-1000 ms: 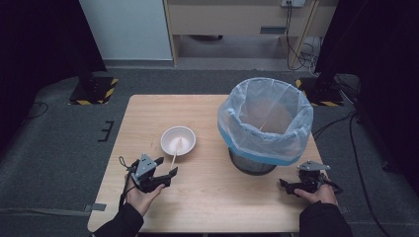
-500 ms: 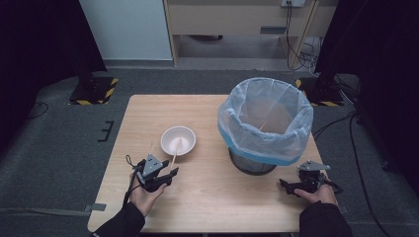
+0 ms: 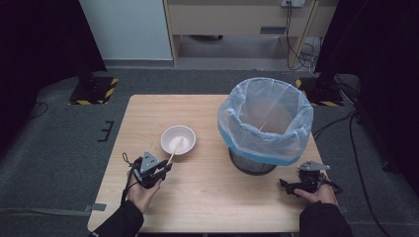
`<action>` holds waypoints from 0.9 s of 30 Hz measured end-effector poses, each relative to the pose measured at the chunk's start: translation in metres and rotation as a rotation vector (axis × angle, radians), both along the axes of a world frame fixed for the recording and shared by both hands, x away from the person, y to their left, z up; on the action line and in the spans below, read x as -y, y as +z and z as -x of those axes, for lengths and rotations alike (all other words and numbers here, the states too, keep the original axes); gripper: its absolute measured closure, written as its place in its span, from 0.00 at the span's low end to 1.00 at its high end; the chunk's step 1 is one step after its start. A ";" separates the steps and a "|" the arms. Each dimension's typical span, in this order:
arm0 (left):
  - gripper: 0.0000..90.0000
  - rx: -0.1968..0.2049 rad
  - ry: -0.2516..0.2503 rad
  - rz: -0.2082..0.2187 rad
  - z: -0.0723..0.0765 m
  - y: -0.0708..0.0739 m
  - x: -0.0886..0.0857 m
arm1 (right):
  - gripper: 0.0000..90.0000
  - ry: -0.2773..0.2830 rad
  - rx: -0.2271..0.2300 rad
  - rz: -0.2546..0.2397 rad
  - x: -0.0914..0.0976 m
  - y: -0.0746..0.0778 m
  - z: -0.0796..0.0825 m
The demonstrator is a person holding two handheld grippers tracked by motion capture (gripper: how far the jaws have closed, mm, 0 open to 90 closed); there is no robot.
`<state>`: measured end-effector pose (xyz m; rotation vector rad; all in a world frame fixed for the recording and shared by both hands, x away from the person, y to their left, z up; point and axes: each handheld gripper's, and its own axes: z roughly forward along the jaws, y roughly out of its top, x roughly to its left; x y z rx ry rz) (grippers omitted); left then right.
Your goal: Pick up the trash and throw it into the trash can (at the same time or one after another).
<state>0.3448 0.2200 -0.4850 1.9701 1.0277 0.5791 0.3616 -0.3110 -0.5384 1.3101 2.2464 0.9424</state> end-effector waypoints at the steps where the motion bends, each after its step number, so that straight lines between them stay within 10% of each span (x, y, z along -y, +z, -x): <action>1: 0.87 0.001 0.005 -0.002 0.000 0.000 -0.001 | 0.04 0.000 0.000 0.000 0.000 0.000 0.000; 27: 0.95 0.066 0.021 0.095 0.001 0.021 -0.017 | 0.04 0.000 0.000 0.000 0.000 0.000 0.000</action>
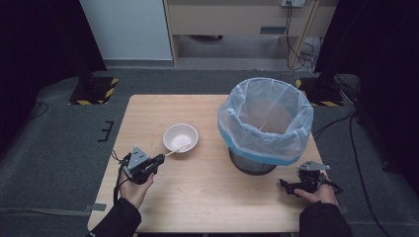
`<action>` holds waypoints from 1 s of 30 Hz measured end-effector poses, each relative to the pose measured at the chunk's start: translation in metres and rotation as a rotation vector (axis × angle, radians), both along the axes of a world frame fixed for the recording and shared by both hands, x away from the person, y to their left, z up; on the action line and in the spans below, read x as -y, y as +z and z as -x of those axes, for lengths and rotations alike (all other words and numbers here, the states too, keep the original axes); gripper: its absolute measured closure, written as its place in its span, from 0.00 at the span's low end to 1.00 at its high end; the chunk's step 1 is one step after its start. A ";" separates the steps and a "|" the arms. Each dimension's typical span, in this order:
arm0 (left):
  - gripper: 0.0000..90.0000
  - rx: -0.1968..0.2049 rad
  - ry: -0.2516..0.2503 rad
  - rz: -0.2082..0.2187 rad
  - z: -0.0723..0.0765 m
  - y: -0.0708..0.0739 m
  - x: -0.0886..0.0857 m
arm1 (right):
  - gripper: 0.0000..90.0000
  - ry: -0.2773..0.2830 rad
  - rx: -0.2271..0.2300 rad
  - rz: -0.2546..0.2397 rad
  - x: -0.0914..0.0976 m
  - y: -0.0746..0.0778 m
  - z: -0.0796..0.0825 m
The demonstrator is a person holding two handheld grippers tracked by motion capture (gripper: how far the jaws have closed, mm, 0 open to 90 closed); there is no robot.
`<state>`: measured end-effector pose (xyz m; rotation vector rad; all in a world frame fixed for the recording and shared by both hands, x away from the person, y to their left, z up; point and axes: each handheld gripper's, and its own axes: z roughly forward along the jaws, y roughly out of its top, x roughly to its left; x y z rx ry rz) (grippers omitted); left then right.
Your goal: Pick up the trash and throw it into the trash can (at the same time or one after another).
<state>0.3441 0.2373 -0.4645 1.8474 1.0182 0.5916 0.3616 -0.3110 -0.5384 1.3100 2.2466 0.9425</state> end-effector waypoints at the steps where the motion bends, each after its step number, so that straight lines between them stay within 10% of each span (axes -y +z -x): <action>1: 0.95 0.004 0.001 0.006 0.000 0.001 -0.001 | 0.04 0.000 0.000 0.000 0.000 0.000 0.000; 30: 0.95 0.219 0.013 0.164 0.006 0.054 -0.018 | 0.04 0.001 0.000 0.000 0.000 0.000 0.000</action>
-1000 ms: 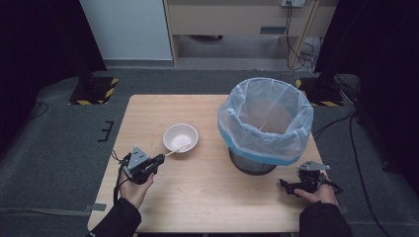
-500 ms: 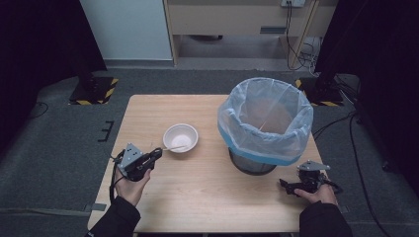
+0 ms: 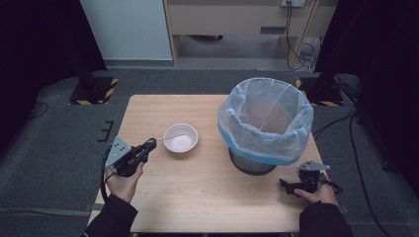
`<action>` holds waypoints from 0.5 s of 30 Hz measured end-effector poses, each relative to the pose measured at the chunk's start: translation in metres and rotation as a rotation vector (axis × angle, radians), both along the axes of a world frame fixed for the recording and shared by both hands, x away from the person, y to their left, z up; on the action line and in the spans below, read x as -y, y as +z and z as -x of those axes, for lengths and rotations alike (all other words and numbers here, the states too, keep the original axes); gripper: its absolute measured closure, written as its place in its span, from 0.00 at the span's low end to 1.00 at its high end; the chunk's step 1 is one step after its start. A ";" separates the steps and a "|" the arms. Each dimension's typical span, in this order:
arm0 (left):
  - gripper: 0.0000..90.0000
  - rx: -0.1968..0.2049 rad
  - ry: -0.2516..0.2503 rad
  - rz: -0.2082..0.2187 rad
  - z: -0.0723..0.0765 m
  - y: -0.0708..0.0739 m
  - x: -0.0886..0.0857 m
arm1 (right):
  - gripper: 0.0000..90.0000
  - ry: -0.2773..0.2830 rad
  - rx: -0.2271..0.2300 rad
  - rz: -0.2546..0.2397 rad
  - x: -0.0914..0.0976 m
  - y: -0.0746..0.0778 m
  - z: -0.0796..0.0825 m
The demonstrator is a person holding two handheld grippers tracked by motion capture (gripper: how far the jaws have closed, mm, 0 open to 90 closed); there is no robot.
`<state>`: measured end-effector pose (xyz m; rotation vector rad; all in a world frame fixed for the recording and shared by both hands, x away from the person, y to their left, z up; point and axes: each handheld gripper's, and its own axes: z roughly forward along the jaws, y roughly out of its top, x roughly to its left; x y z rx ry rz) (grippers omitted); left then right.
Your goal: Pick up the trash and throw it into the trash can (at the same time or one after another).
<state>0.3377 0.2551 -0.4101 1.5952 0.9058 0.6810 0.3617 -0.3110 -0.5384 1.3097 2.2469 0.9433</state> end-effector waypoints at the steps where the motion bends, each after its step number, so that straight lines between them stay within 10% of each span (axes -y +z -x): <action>1: 0.95 0.005 -0.001 0.005 0.000 0.002 -0.001 | 0.04 0.000 0.000 0.000 0.000 0.000 0.000; 15: 0.95 0.131 -0.038 0.076 0.010 0.048 0.001 | 0.04 0.000 0.000 0.000 0.000 0.000 0.000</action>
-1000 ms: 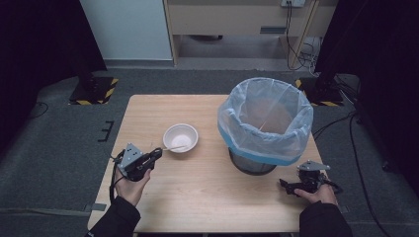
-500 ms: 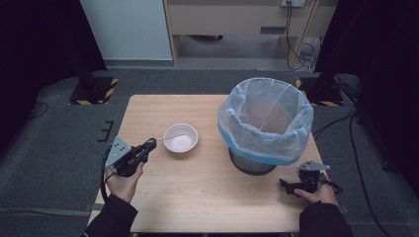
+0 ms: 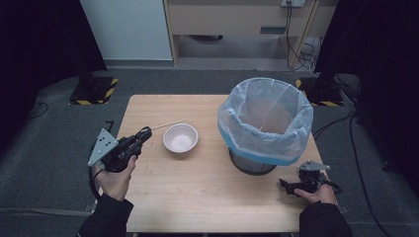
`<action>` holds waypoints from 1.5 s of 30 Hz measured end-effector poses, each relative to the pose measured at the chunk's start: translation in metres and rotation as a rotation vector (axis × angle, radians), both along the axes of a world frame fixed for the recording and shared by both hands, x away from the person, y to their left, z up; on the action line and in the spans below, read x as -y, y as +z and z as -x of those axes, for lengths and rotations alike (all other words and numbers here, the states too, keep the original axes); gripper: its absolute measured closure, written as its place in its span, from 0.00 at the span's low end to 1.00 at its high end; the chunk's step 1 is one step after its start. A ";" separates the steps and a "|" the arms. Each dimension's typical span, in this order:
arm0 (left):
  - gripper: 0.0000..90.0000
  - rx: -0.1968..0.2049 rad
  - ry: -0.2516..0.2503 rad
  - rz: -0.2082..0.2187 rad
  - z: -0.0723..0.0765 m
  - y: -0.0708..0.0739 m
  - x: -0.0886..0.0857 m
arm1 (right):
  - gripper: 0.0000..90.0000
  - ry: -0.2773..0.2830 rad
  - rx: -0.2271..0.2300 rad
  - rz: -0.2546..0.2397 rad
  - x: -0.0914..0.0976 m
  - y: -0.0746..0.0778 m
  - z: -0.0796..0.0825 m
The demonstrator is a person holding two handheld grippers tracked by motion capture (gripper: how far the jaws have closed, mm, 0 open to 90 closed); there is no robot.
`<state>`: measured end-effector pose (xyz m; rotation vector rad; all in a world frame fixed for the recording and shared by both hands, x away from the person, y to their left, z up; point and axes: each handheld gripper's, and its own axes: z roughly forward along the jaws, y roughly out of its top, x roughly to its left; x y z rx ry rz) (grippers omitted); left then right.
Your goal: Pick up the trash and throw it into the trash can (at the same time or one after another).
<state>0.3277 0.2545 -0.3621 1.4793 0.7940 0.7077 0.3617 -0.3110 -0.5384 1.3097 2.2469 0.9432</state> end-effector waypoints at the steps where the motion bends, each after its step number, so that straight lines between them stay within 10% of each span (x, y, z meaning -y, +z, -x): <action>1: 0.95 0.005 -0.004 0.004 -0.001 0.003 0.001 | 0.04 0.000 0.000 0.000 0.000 0.000 0.000; 45: 0.95 0.231 -0.128 0.129 -0.016 0.107 0.071 | 0.04 0.000 0.003 -0.001 0.000 0.000 0.000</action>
